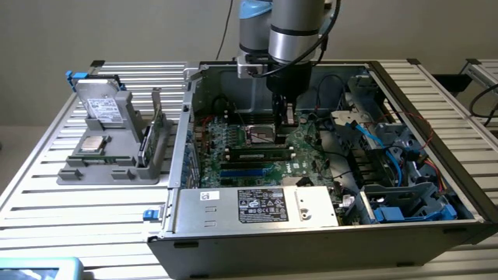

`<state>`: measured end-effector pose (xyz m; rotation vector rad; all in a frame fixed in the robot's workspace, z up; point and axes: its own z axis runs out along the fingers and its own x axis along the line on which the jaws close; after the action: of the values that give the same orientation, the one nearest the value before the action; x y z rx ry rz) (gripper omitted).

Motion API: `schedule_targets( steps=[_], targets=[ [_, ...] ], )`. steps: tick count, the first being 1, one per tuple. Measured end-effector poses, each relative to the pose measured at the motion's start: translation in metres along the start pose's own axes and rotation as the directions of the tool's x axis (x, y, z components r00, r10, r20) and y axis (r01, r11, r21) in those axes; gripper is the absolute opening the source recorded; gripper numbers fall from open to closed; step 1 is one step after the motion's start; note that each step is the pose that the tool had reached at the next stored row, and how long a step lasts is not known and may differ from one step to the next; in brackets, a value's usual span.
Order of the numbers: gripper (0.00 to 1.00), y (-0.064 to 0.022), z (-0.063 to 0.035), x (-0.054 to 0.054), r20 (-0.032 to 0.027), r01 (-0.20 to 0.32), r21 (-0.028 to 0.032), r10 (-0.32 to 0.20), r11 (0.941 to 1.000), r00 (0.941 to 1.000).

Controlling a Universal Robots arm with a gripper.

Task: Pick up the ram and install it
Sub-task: 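Insert the ram into the slot, then press down the ram until it locks into place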

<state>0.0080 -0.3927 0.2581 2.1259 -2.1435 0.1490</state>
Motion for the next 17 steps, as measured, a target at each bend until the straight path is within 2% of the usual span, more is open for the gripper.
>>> schedule_targets(
  steps=[4,17],
  targets=[
    [0.11,-0.0045,-0.0003,0.0005,-0.0001,0.0,0.0,0.0,1.0,1.0],
    [0.11,-0.0045,-0.0029,0.0011,0.0001,0.0,-0.0003,0.0,1.0,1.0]
  ],
)
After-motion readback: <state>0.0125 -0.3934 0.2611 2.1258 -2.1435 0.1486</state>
